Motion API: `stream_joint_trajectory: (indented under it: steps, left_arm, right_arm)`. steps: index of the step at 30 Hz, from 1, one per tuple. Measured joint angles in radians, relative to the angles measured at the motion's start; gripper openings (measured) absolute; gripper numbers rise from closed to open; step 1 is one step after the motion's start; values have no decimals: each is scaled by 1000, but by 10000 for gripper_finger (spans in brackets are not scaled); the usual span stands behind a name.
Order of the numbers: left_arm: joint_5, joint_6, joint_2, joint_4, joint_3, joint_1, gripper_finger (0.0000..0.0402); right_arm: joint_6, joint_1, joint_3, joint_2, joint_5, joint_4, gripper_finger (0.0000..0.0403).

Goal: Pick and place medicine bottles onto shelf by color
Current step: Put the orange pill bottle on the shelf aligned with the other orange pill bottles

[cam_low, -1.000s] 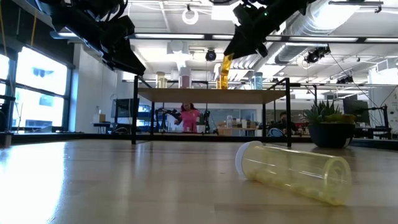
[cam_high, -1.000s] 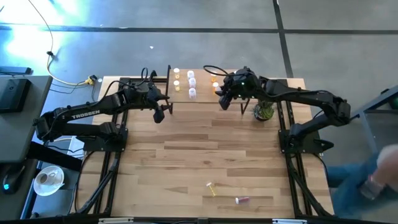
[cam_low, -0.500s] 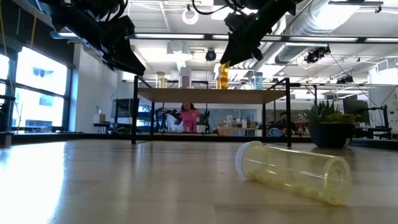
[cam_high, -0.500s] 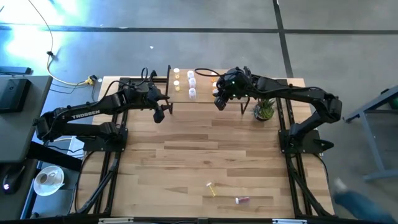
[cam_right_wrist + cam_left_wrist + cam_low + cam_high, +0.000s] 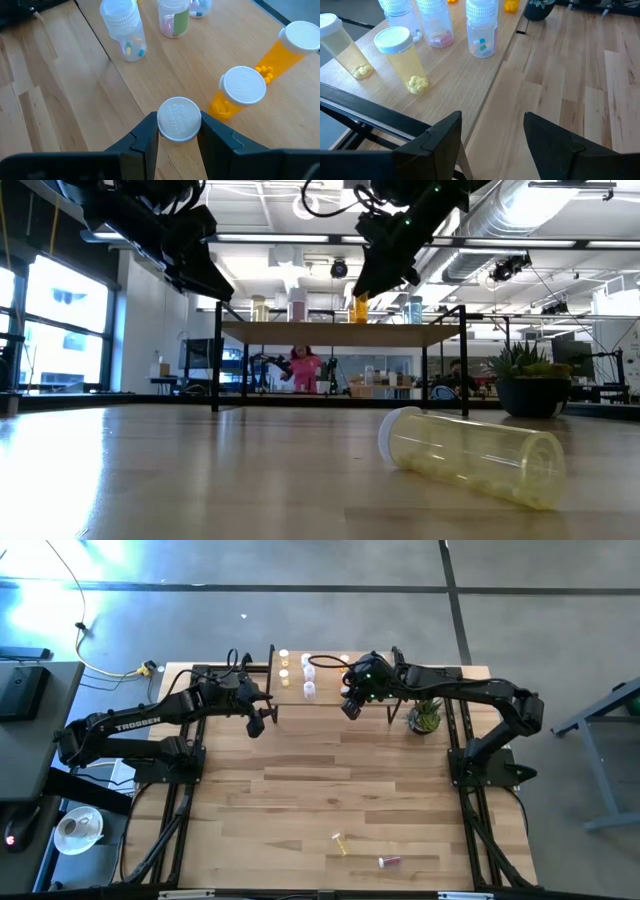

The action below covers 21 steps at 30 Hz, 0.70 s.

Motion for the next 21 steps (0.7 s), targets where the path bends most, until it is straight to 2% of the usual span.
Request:
stream_joint_trajectory:
  steps: [11,21]
  left_arm:
    - [0,0,0,-1,0,0,203]
    - [0,0,0,-2,0,0,203]
  right_arm:
    - [0,-2,0,0,2,-1,109]
    - [18,-3,-2,3,70,-12,146]
